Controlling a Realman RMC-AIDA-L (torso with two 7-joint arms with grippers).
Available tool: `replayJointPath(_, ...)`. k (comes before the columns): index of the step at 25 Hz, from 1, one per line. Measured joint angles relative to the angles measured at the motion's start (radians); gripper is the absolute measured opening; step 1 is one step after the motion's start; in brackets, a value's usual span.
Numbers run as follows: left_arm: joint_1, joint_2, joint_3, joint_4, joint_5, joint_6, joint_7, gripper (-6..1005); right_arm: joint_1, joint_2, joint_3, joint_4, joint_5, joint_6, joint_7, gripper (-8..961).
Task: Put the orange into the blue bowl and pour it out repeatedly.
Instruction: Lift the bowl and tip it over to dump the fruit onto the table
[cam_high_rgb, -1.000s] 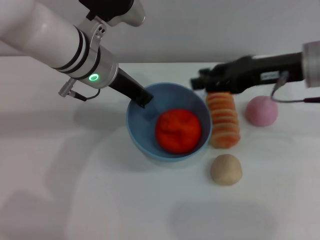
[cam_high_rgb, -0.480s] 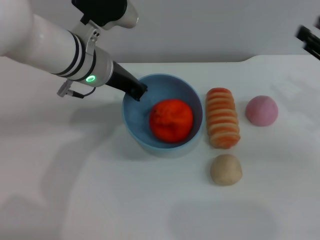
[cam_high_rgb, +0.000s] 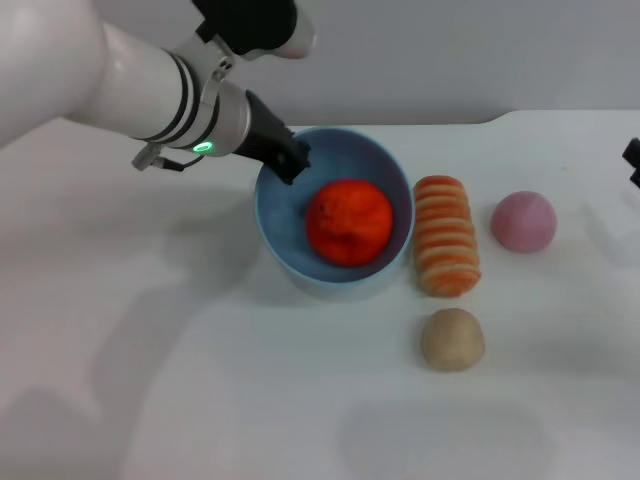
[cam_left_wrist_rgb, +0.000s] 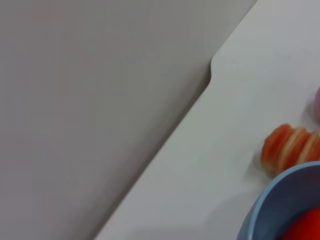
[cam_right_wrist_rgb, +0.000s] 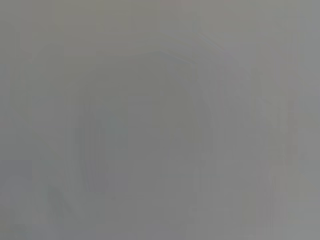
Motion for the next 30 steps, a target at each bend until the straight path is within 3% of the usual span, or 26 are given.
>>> replayJointPath(4,0.026,0.0,0.095,0.106,0.1,-0.025,-0.005,-1,0.004,0.003,0.083,0.067,0.045,-0.005,-0.022,681)
replayJointPath(10,0.111,-0.002,0.217,0.312,0.28,-0.071,-0.021,-1,-0.003,0.003,0.113,0.099,0.077,-0.031,-0.058,708)
replayJointPath(16,0.251,0.003,0.33,0.479,0.336,-0.218,0.1,-2,0.005,0.0,0.137,0.144,0.079,-0.061,-0.097,708)
replayJointPath(19,0.364,0.002,0.425,0.529,0.337,-0.405,0.292,-2,0.013,0.0,0.172,0.16,0.08,-0.06,-0.115,707)
replayJointPath(22,0.417,0.0,0.488,0.534,0.337,-0.524,0.441,-2,0.018,0.001,0.186,0.17,0.08,-0.064,-0.132,707)
replayJointPath(30,0.46,-0.003,0.571,0.466,0.338,-0.726,0.709,-2,0.025,0.001,0.189,0.185,0.08,-0.06,-0.138,707)
